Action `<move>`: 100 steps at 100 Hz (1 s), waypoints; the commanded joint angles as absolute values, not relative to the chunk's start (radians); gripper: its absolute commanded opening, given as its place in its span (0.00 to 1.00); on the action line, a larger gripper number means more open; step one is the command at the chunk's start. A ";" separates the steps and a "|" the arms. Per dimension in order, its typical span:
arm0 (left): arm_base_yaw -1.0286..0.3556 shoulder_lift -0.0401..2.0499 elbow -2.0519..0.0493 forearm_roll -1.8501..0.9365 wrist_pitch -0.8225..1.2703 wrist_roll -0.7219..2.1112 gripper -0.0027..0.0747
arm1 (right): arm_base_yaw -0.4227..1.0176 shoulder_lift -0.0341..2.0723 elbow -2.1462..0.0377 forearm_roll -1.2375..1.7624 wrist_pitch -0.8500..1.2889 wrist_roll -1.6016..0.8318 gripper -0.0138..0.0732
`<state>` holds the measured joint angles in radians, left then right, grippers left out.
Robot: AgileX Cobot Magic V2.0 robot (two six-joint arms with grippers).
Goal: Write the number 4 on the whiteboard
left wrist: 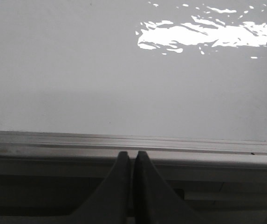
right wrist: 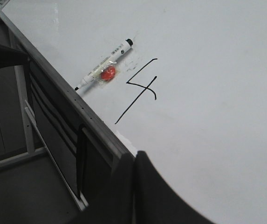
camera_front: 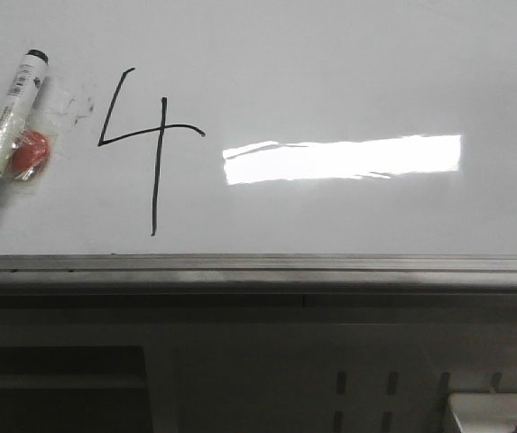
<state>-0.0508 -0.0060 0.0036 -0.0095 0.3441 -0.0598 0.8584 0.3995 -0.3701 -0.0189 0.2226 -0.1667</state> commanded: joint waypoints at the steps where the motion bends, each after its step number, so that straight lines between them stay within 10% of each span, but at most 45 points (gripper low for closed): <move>1: -0.046 -0.030 0.039 -0.018 0.302 -0.062 0.01 | 0.853 0.404 -0.395 -0.019 0.150 -0.167 0.10; 39: -0.046 -0.030 0.039 -0.018 0.302 -0.062 0.01 | 0.791 0.404 -0.383 -0.019 0.143 -0.167 0.10; 100: -0.046 -0.030 0.039 -0.018 0.302 -0.062 0.01 | 0.105 0.206 -0.009 0.109 -0.151 -0.135 0.10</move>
<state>-0.0508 -0.0060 0.0036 -0.0095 0.3441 -0.0598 0.1525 0.2568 -0.0303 0.0893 -0.0780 -0.1389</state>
